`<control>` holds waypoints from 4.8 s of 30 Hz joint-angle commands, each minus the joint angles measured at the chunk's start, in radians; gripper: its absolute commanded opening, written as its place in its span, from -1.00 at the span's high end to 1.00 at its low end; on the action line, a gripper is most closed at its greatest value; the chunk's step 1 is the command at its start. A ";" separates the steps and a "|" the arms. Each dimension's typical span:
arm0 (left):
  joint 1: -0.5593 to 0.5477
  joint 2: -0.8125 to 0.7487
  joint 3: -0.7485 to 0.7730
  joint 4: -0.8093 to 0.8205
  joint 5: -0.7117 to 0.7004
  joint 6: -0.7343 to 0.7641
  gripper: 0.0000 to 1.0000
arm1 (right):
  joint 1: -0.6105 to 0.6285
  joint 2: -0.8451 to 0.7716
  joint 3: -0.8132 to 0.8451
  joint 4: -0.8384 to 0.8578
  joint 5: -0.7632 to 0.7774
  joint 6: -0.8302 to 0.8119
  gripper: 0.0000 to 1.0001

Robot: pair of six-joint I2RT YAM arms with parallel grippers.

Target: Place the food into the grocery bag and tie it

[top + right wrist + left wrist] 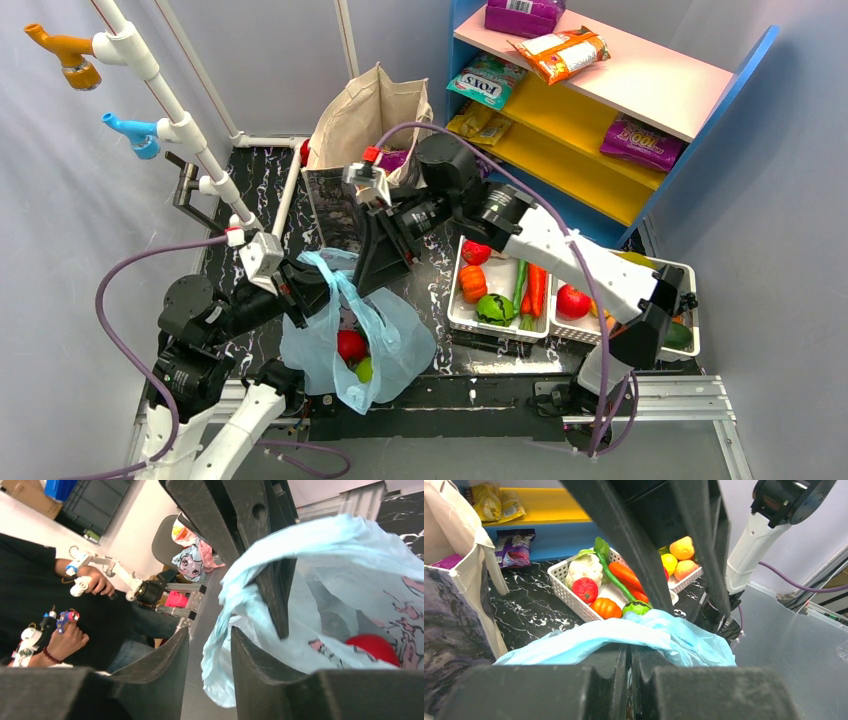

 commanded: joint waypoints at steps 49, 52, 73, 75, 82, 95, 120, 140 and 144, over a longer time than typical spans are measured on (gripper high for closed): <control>-0.004 -0.017 0.053 -0.049 -0.263 -0.065 1.00 | 0.100 -0.087 -0.172 0.273 0.393 0.032 0.13; -0.004 -0.007 0.060 -0.047 -0.273 -0.062 1.00 | 0.103 -0.084 -0.179 0.306 0.423 0.044 0.08; -0.004 0.020 0.070 -0.044 -0.358 -0.049 1.00 | 0.177 -0.042 -0.158 0.327 0.658 0.041 0.02; -0.004 0.015 0.069 -0.044 -0.370 -0.051 1.00 | 0.185 -0.041 -0.158 0.336 0.674 0.039 0.01; -0.004 0.009 0.068 -0.053 -0.382 -0.046 1.00 | 0.203 -0.047 -0.152 0.306 0.807 0.039 0.00; -0.004 -0.011 0.089 -0.153 -0.354 0.006 1.00 | 0.214 -0.048 -0.064 0.106 1.020 0.023 0.97; -0.004 0.025 0.231 -0.471 0.048 0.112 1.00 | 0.224 -0.013 0.219 -0.350 1.428 0.021 0.97; -0.004 0.007 0.308 -0.528 0.226 0.107 1.00 | -0.067 -0.005 0.014 -0.405 1.409 0.212 0.97; -0.004 -0.007 0.337 -0.568 0.212 0.107 1.00 | -0.118 0.028 0.039 -0.483 1.433 0.198 0.97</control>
